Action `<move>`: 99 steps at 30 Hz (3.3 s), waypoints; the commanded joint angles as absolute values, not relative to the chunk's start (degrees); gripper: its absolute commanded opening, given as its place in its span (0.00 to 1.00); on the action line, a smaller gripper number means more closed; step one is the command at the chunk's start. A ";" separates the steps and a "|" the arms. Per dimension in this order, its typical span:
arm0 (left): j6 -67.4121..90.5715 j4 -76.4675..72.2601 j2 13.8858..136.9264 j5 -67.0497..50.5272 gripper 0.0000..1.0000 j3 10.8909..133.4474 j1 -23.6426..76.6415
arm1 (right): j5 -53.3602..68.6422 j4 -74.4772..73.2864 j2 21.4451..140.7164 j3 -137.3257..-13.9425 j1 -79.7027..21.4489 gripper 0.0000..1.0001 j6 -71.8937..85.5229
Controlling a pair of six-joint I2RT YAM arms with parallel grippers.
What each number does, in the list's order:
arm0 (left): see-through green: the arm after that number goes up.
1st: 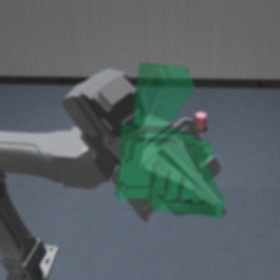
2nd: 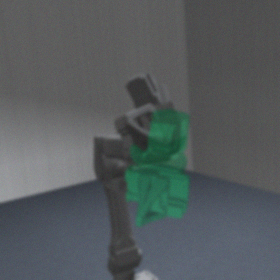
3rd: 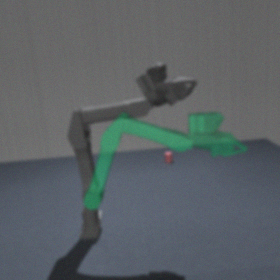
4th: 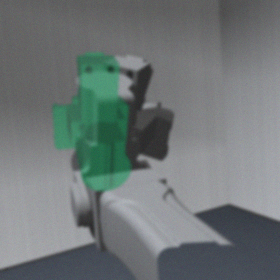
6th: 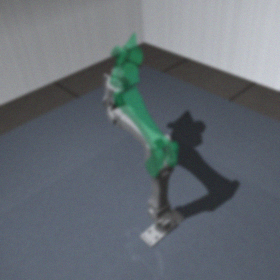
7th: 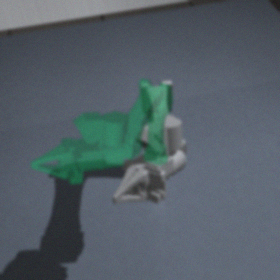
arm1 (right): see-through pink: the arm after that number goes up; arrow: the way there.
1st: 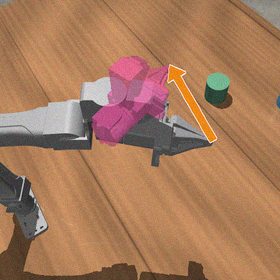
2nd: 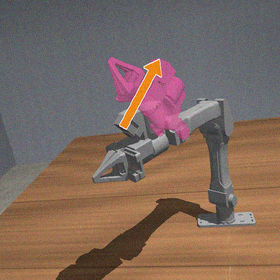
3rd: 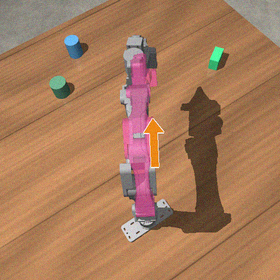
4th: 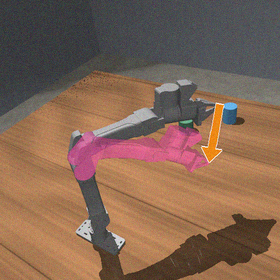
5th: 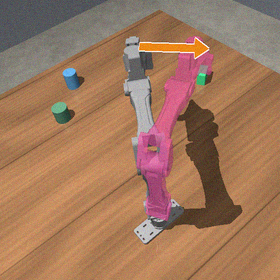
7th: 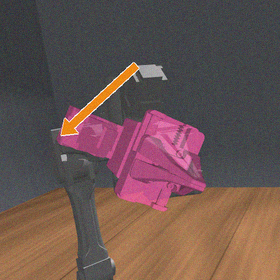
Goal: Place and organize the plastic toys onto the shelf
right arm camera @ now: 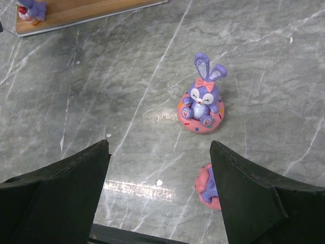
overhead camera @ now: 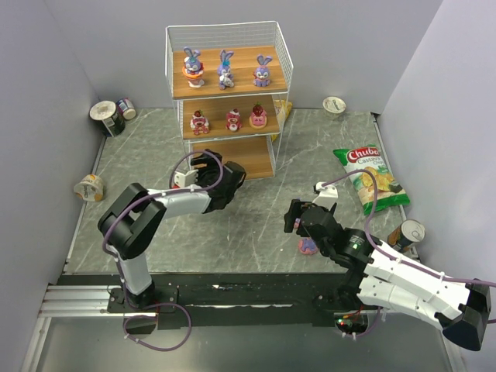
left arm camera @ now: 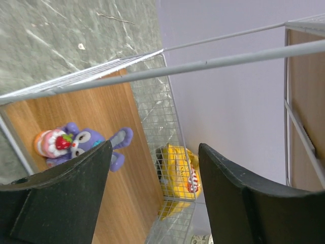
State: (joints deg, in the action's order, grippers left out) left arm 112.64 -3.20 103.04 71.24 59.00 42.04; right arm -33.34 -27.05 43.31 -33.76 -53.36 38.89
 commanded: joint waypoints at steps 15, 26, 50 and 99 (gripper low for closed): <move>107.67 6.49 79.64 70.41 0.75 46.50 47.11 | -19.09 -9.98 46.12 -31.74 -50.19 0.73 38.94; 66.21 -7.65 59.15 40.99 0.72 30.85 30.95 | -0.27 16.24 78.38 -45.07 -42.72 0.03 37.80; 57.31 -10.28 54.93 29.00 0.77 25.84 18.99 | 2.55 26.36 119.79 -75.68 -43.33 0.00 42.10; 56.87 -15.56 57.92 24.44 0.78 23.29 14.15 | -8.61 29.36 127.00 -77.34 -46.05 0.00 52.56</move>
